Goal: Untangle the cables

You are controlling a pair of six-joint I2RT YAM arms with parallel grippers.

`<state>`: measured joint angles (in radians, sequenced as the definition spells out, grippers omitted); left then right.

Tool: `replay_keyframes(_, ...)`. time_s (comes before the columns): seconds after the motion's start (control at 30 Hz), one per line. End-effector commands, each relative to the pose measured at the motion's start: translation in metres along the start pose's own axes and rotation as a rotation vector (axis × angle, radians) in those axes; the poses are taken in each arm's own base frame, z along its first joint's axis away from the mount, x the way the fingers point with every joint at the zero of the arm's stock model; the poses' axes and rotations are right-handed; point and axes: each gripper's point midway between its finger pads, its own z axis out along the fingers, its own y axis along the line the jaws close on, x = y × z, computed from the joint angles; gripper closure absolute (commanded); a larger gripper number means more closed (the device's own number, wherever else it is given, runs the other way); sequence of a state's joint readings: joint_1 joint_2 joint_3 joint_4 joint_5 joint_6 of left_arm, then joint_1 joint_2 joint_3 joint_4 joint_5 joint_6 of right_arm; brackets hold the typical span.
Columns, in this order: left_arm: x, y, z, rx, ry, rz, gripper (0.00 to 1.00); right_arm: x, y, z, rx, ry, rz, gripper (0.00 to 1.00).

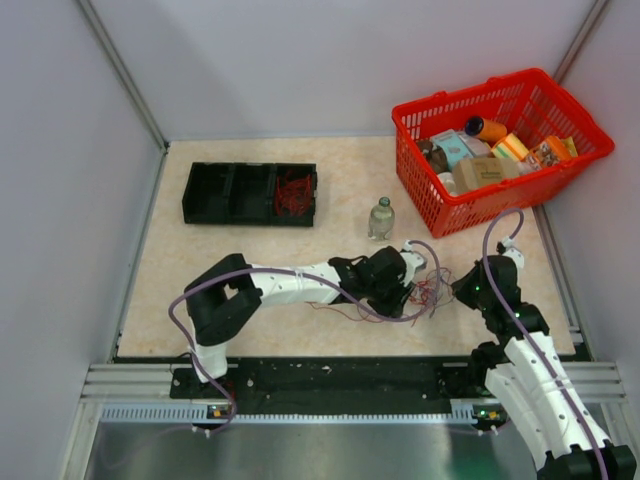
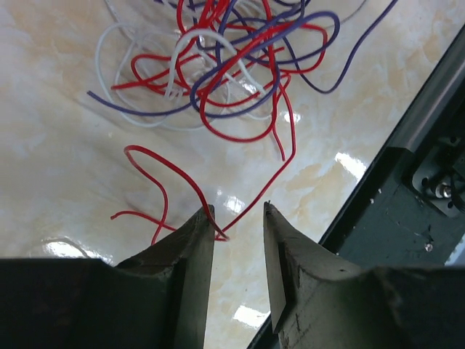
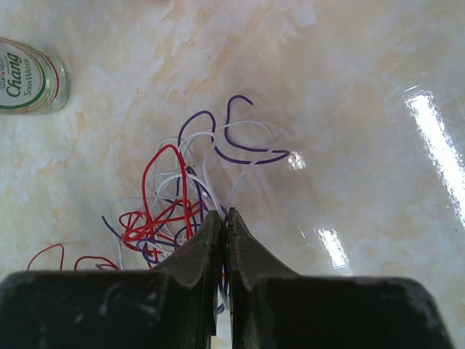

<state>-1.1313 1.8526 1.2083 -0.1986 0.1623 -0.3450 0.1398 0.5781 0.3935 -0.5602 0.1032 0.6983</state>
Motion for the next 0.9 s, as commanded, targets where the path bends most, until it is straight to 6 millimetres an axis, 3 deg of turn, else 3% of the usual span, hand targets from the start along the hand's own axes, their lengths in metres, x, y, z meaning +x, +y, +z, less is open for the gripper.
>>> replay_keyframes(0.0,-0.018,-0.002,0.004,-0.087,-0.013,0.037,0.63,-0.016,0.013,-0.003,-0.052,-0.05,0.007,0.99)
replay_keyframes(0.5,-0.005,0.008,0.016,-0.191,0.051,0.064,0.78,-0.016,0.012,-0.003,-0.045,-0.052,0.011,0.99)
replay_keyframes(0.67,-0.002,-0.008,0.008,-0.109,0.036,0.086,0.58,-0.016,0.013,-0.003,-0.051,-0.051,0.009,0.99)
replay_keyframes(0.87,0.003,-0.007,0.006,-0.107,0.051,0.084,0.55,-0.017,0.014,-0.004,-0.057,-0.052,0.009,0.99)
